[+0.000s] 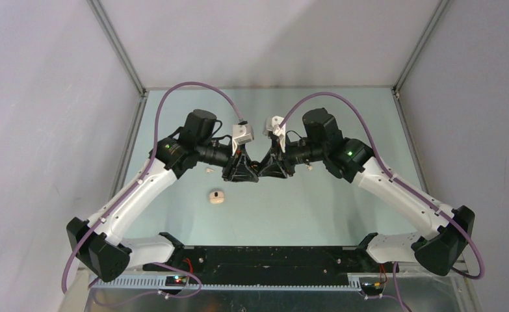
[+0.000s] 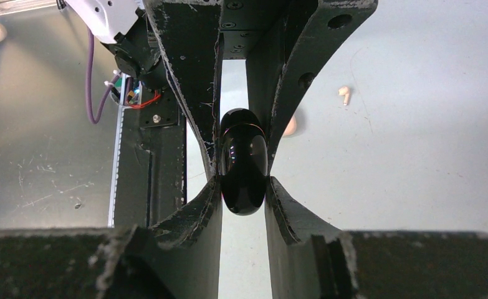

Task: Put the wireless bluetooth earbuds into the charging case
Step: Pass from the right arm to the left

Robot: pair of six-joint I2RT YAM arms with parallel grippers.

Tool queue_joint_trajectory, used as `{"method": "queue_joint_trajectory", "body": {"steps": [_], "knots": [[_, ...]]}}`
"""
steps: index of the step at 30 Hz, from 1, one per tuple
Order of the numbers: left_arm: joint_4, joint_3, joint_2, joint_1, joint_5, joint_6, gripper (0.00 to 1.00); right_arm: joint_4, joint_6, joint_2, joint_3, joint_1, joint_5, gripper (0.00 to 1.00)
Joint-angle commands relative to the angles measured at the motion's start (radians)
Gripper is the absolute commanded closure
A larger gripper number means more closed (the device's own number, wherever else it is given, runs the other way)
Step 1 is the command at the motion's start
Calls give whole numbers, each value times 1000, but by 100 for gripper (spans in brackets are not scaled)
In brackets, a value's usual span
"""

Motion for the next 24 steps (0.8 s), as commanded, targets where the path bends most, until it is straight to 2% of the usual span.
{"method": "queue_joint_trajectory", "body": {"steps": [1,24], "knots": [[26,43,-26,-6,11,-12,77,28,10,1,7,-5,-19,86],[1,42,-46,-5,73,12,53,89,89,23,-19,-64,-136,86]]}}
